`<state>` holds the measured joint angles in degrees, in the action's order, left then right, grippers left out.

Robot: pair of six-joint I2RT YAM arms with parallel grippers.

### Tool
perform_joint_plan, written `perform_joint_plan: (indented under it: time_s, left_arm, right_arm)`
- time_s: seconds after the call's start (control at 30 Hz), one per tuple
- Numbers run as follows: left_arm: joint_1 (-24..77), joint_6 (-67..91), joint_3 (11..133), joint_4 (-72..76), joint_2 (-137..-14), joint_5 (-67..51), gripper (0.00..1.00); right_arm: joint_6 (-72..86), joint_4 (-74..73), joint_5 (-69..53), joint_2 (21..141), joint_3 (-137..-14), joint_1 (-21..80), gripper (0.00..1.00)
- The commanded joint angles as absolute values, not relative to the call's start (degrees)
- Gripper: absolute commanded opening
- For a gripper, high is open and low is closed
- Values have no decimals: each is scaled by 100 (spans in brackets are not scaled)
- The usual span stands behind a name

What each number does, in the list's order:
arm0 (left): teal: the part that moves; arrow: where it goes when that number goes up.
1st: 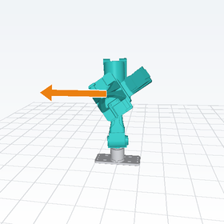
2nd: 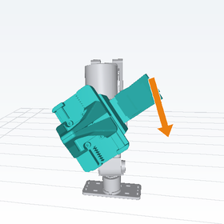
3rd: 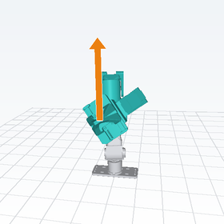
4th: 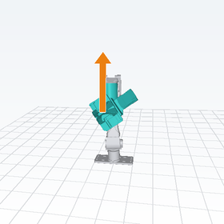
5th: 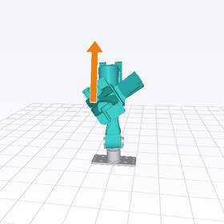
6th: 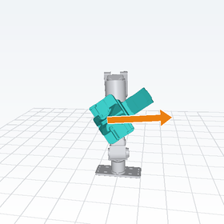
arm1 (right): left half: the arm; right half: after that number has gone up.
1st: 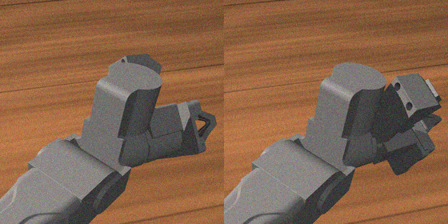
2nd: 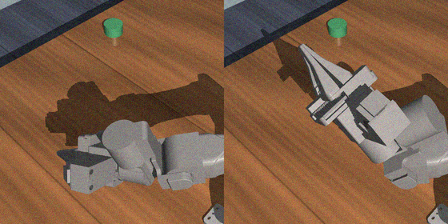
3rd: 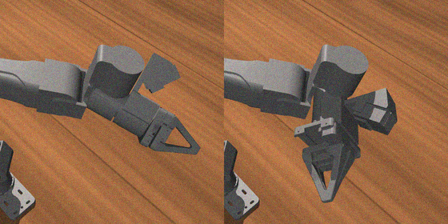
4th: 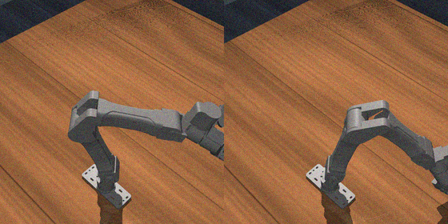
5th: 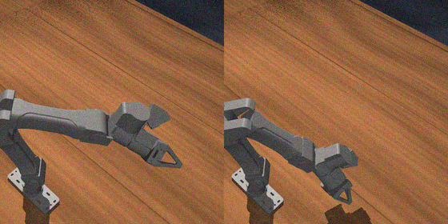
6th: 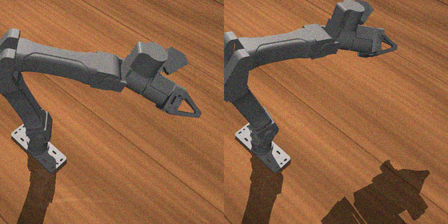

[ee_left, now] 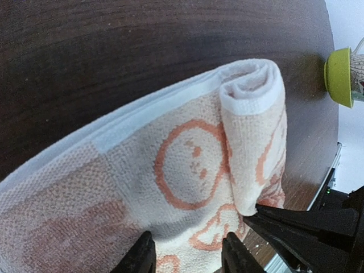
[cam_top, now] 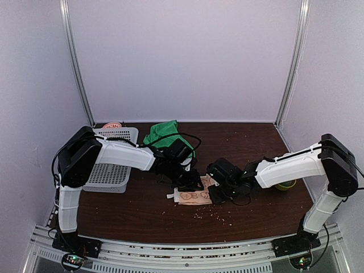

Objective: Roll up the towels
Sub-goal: Roll the towel from the center of the board.

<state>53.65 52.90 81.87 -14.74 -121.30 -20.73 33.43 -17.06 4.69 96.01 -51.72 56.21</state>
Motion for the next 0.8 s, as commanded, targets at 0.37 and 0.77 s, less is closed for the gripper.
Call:
perform_joint_plan:
  time_s: [0.37, 0.77]
  left_arm:
    - [5392, 5801, 8248, -957, -11571, -2537, 38]
    - [5261, 6072, 8665, -703, -12044, -2792, 19]
  right_arm:
    - [3665, -1119, 67, 9638, -4666, 5446, 11]
    - [3715, -973, 9, 9589, -4516, 5363, 9]
